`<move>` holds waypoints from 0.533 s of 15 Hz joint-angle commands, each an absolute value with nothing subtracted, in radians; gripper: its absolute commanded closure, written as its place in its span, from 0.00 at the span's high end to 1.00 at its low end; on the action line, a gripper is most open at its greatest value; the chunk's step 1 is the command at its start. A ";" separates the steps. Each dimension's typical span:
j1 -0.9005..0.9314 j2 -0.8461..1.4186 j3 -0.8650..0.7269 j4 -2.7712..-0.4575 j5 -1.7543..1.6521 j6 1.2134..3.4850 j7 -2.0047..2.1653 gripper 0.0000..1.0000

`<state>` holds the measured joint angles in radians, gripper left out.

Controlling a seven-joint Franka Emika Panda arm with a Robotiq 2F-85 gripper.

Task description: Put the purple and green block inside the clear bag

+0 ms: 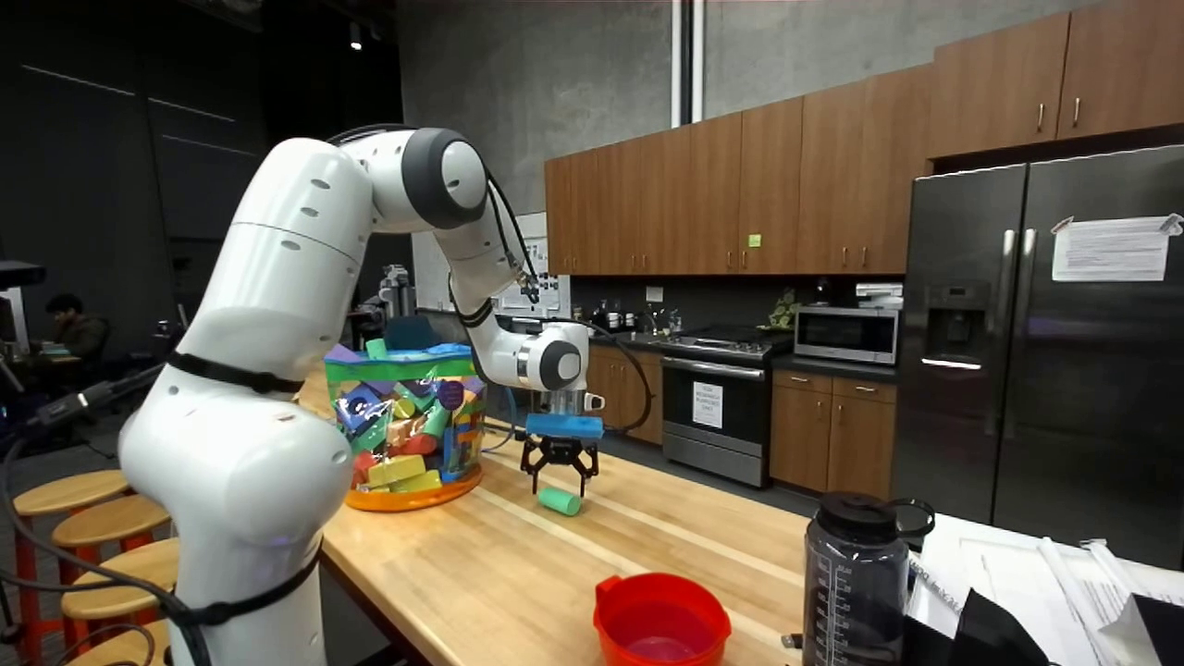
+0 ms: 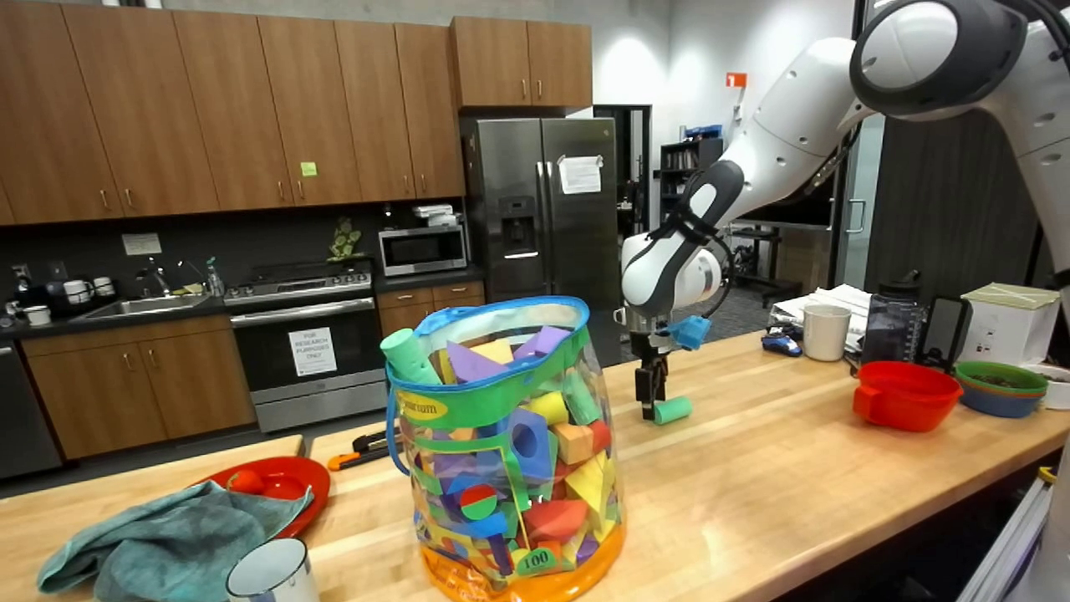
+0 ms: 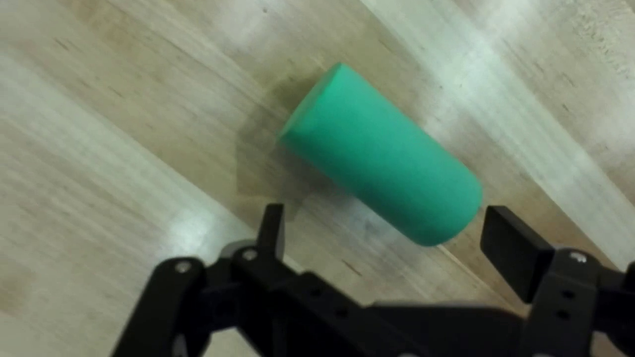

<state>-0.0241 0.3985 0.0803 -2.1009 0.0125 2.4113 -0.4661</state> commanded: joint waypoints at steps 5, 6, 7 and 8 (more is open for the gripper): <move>-0.020 0.440 0.043 -2.063 -0.069 2.473 -0.365 1.00; -0.014 0.431 0.044 -2.072 -0.075 2.478 -0.346 1.00; -0.011 0.426 0.043 -2.076 -0.082 2.481 -0.332 1.00; -0.006 0.430 0.042 -2.072 -0.090 2.484 -0.319 1.00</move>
